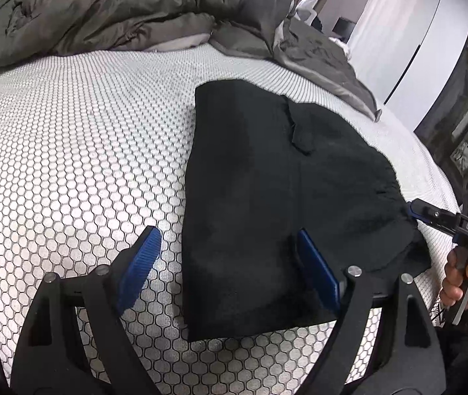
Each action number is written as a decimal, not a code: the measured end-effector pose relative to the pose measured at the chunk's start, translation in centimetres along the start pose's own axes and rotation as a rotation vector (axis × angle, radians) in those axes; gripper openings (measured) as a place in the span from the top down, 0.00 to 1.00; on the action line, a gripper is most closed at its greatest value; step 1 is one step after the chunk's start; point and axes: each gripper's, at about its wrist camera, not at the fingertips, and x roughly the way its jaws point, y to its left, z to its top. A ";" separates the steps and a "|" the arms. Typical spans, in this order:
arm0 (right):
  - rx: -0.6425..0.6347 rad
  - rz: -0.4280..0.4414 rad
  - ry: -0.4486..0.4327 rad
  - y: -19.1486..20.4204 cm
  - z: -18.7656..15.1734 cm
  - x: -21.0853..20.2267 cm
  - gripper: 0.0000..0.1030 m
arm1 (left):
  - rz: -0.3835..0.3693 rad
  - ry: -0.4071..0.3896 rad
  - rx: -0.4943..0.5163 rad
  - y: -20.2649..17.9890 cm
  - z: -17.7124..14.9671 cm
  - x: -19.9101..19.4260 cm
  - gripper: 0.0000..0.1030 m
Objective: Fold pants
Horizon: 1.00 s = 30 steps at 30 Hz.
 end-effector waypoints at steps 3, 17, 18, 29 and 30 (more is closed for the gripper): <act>-0.025 0.030 -0.049 0.7 -0.4 -1.6 0.56 | -0.011 -0.005 0.013 -0.4 -0.1 -0.2 0.20; -0.066 0.060 0.069 2.6 -1.3 2.4 0.87 | 0.033 0.044 0.038 -0.9 -0.4 1.2 0.20; -0.086 0.055 0.064 3.1 -1.2 2.4 0.88 | 0.031 0.045 0.036 -0.8 -0.3 1.2 0.20; -0.038 -0.025 0.055 0.1 -2.1 -0.3 0.90 | 0.030 0.048 0.034 -0.7 -0.1 1.2 0.19; -0.026 0.005 0.044 0.0 -2.0 -0.7 0.90 | 0.031 0.043 0.031 -0.7 -0.1 1.1 0.20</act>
